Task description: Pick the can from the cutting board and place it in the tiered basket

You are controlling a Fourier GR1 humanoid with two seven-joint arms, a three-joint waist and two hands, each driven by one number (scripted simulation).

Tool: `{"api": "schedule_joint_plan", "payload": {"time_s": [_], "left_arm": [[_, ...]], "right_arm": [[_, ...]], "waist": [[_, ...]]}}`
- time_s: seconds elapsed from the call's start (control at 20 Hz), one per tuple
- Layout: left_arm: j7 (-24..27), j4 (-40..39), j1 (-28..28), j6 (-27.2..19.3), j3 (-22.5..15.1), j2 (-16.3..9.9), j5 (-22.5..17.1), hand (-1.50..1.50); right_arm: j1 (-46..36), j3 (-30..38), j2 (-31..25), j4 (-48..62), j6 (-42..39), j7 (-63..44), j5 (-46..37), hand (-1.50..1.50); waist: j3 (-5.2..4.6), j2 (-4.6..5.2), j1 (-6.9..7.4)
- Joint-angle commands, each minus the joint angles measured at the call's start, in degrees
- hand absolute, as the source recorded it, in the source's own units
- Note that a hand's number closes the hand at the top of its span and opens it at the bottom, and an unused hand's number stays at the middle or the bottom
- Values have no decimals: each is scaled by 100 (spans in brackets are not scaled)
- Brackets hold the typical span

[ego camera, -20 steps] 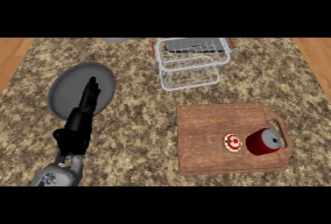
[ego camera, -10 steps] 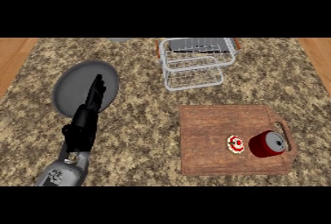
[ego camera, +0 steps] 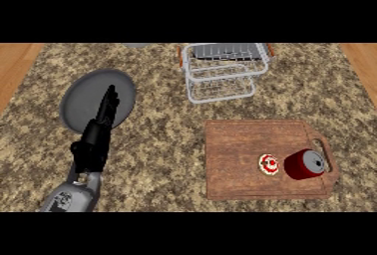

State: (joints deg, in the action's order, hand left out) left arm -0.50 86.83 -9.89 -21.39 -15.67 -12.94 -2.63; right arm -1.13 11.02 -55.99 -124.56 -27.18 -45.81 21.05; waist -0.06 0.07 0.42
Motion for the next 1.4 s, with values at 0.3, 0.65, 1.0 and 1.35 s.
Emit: {"api": "schedule_joint_plan", "payload": {"time_s": [0.3, 0.65, 1.0, 1.35], "left_arm": [[-368, 280, -107, 151, 276, 36, 135, 0], [-234, 199, -5, 358, 477, 80, 206, 0], [-167, 320, 210, 294, 352, 337, 526, 0], [-272, 137, -60, 544, 638, 379, 458, 0]], "right_arm": [[-136, -521, 228, -341, -355, -1166, -59, -150], [-5, -503, 504, 142, -849, -479, -1116, -150], [-141, -812, 951, 475, -1225, 178, -2063, -150], [-425, -1200, 1291, 414, -1384, 345, -3070, -150]], "waist": [[3, -16, -52], [6, -11, -50], [7, -10, -23], [6, -5, -31]]}}
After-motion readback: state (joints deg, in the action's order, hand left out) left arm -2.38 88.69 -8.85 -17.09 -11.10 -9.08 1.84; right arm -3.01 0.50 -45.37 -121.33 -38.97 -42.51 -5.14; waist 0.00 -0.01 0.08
